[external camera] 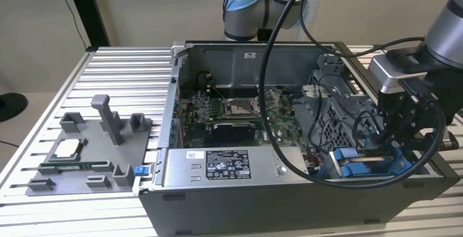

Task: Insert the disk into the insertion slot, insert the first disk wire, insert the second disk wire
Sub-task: 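Insert the first disk wire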

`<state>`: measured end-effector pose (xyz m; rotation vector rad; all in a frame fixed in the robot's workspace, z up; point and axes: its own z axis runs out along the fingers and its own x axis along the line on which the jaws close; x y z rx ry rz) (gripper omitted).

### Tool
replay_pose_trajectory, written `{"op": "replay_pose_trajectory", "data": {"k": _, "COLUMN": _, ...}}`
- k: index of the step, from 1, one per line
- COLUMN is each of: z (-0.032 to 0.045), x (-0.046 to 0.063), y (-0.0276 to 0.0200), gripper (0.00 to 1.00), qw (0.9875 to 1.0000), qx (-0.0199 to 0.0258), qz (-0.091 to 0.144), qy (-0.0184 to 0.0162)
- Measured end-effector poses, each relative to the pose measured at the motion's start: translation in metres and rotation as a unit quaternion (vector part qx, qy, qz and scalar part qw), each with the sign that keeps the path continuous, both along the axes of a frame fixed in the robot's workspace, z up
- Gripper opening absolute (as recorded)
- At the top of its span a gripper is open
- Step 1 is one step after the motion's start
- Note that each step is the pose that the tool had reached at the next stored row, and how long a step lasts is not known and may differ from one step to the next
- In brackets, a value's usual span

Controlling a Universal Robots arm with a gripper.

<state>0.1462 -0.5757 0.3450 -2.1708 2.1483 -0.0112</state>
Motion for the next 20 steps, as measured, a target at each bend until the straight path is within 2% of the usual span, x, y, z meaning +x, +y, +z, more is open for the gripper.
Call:
{"op": "replay_pose_trajectory", "data": {"k": 4, "z": 0.0, "x": 0.0, "y": 0.0002, "gripper": 0.0, "qw": 1.0, "qx": -0.0001, "qz": 0.0, "qy": 0.0}}
{"op": "replay_pose_trajectory", "data": {"k": 8, "z": -0.0008, "x": 0.0, "y": 0.0043, "gripper": 0.0, "qw": 1.0, "qx": -0.0012, "qz": 0.0, "qy": -0.0006}}
{"op": "replay_pose_trajectory", "data": {"k": 11, "z": -0.0017, "x": 0.0, "y": 0.0062, "gripper": 0.0, "qw": 1.0, "qx": -0.0055, "qz": 0.0, "qy": -0.0008}}
{"op": "replay_pose_trajectory", "data": {"k": 15, "z": -0.0036, "x": -0.001, "y": 0.0071, "gripper": 0.0, "qw": 0.9999, "qx": -0.0139, "qz": 0.0, "qy": -0.001}}
{"op": "replay_pose_trajectory", "data": {"k": 20, "z": -0.0046, "x": -0.002, "y": 0.0113, "gripper": 0.0, "qw": 0.9999, "qx": -0.0153, "qz": 0.0, "qy": -0.0015}}
